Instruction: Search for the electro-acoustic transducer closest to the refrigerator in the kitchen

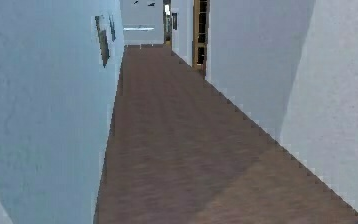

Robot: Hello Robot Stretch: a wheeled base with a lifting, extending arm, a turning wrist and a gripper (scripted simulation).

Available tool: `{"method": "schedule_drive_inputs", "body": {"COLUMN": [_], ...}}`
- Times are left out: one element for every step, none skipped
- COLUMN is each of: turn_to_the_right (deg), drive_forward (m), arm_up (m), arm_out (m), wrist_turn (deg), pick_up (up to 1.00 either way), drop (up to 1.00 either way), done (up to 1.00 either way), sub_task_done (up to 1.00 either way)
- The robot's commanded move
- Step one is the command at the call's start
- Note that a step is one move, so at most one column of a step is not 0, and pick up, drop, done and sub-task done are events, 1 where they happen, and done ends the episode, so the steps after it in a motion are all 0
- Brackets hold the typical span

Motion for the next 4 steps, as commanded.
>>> {"method": "schedule_drive_inputs", "body": {"turn_to_the_right": [0.0,0.0,3.0,0.0], "drive_forward": [0.65,1.0,0.0,1.0], "arm_up": [0.0,0.0,0.0,0.0], "arm_out": [0.0,0.0,0.0,0.0], "wrist_turn": [0.0,0.0,0.0,0.0], "pick_up": [0.0,0.0,0.0,0.0], "drop": [0.0,0.0,0.0,0.0], "done": [0.0,0.0,0.0,0.0], "sub_task_done": [0.0,0.0,0.0,0.0]}}
